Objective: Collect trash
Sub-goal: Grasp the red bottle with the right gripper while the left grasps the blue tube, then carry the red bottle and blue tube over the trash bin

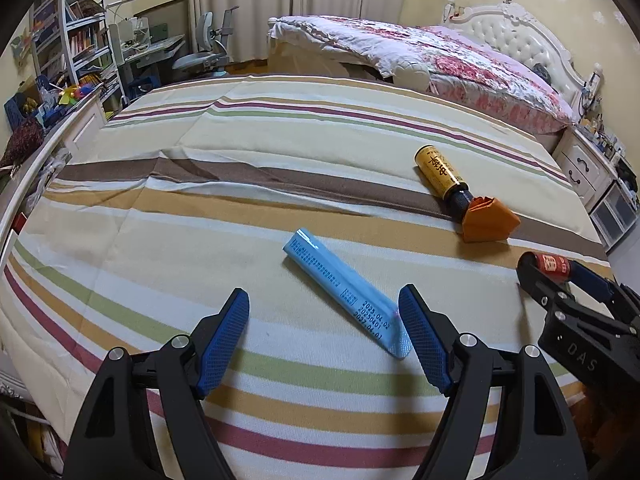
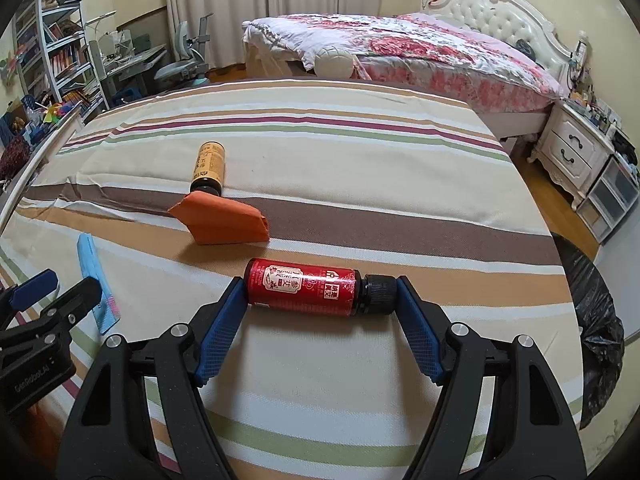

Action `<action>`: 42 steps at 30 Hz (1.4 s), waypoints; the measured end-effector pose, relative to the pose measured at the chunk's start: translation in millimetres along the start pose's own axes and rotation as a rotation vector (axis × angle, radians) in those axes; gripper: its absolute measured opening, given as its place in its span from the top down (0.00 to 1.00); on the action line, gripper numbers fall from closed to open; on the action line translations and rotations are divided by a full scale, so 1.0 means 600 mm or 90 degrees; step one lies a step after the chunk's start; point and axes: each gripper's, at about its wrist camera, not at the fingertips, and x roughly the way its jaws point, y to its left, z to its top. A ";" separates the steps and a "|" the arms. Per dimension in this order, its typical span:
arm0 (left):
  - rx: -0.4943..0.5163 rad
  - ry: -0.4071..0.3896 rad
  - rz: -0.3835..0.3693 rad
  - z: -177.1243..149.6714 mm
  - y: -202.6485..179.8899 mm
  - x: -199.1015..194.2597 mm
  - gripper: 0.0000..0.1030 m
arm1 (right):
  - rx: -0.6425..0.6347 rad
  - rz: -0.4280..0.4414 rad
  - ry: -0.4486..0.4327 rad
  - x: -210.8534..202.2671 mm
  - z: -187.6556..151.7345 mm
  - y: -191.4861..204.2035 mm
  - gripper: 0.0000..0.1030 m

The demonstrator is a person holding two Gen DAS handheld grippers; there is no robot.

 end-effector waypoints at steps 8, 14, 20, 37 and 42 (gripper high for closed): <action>0.027 0.017 0.018 -0.003 -0.009 0.012 0.27 | 0.000 0.007 0.002 0.002 -0.001 -0.001 0.30; 0.039 0.018 0.017 -0.024 0.017 -0.004 0.27 | -0.002 0.011 0.003 0.001 -0.004 -0.001 0.30; 0.047 0.016 0.019 -0.030 0.028 -0.011 0.27 | -0.004 0.008 0.002 0.001 -0.005 0.001 0.30; 0.083 -0.017 -0.026 -0.020 0.018 -0.012 0.79 | -0.012 -0.003 -0.012 -0.015 -0.016 0.004 0.30; 0.073 -0.024 -0.051 -0.017 0.016 -0.018 0.79 | -0.010 -0.008 -0.021 -0.030 -0.024 0.000 0.30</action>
